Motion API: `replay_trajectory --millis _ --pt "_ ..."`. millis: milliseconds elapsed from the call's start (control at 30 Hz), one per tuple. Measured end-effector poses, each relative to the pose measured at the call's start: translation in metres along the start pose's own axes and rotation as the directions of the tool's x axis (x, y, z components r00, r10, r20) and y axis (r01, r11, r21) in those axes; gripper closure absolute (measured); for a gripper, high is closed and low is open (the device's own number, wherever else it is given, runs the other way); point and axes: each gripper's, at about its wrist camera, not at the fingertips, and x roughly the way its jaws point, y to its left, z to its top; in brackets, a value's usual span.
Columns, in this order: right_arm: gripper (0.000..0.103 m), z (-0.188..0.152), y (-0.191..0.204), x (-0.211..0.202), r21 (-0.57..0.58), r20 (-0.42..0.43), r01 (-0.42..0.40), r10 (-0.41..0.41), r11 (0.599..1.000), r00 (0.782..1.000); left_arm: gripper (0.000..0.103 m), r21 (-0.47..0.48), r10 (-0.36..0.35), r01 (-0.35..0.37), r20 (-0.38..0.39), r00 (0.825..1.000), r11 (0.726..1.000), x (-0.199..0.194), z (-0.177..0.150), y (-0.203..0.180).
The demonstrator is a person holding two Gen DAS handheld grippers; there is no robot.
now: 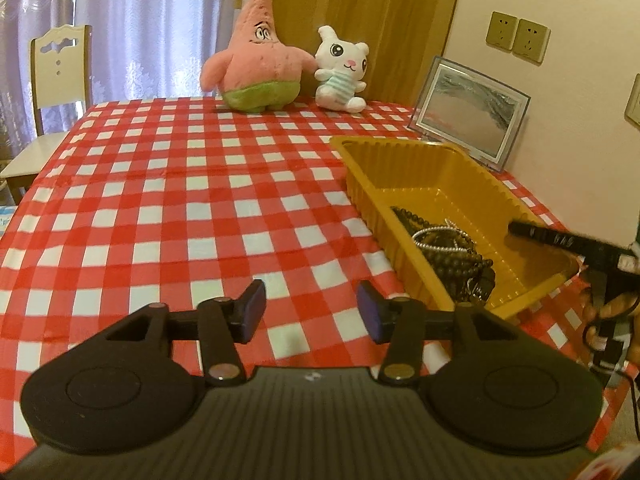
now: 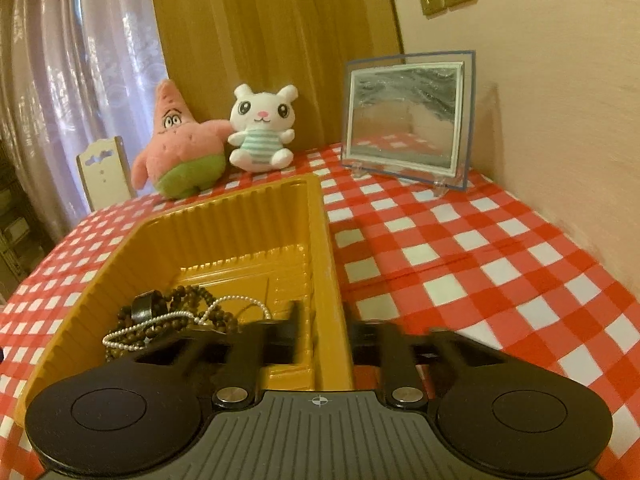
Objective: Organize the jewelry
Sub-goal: 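Set the yellow tray flat on the table with the right tool while withdrawing the left tool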
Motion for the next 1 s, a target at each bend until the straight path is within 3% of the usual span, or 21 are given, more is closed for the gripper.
replay_trajectory --millis 33,233,300,467,600,733,900,1000 --pt "0.03 0.002 -0.003 -0.006 0.009 0.042 0.006 -0.006 1.0 0.999 0.051 0.002 0.004 -0.004 -0.001 1.0 1.0 -0.001 -0.002 -0.001" --pt "0.029 0.02 -0.004 -0.039 0.043 0.078 0.083 -0.086 0.996 0.993 0.037 0.013 0.031 -0.031 0.007 1.0 0.999 -0.013 -0.012 -0.007" --pt "0.029 0.021 0.004 -0.058 0.059 0.097 0.1 -0.105 0.993 0.99 0.028 0.025 0.066 -0.066 0.015 0.998 0.997 -0.018 -0.016 -0.012" --pt "0.028 0.012 0.039 -0.101 0.065 0.094 0.11 -0.116 0.992 0.989 0.019 0.049 0.106 -0.108 0.042 0.993 0.993 -0.037 -0.025 -0.021" --pt "0.022 -0.003 0.073 -0.126 0.052 0.039 0.105 -0.107 0.993 0.993 0.013 0.055 0.126 -0.129 0.061 0.99 0.99 -0.056 -0.03 -0.027" --pt "0.021 -0.014 0.094 -0.142 0.081 -0.072 0.097 -0.091 0.992 0.993 0.011 0.053 0.141 -0.146 0.091 0.986 0.988 -0.081 -0.039 -0.032" --pt "0.021 -0.028 0.104 -0.156 0.113 -0.187 0.052 -0.03 0.992 0.982 0.011 0.06 0.137 -0.141 0.073 0.988 0.988 -0.1 -0.051 -0.035" --pt "0.021 -0.045 0.116 -0.163 0.057 -0.22 0.049 -0.035 0.997 0.975 0.011 0.057 0.13 -0.133 0.052 0.99 0.99 -0.108 -0.061 -0.037"
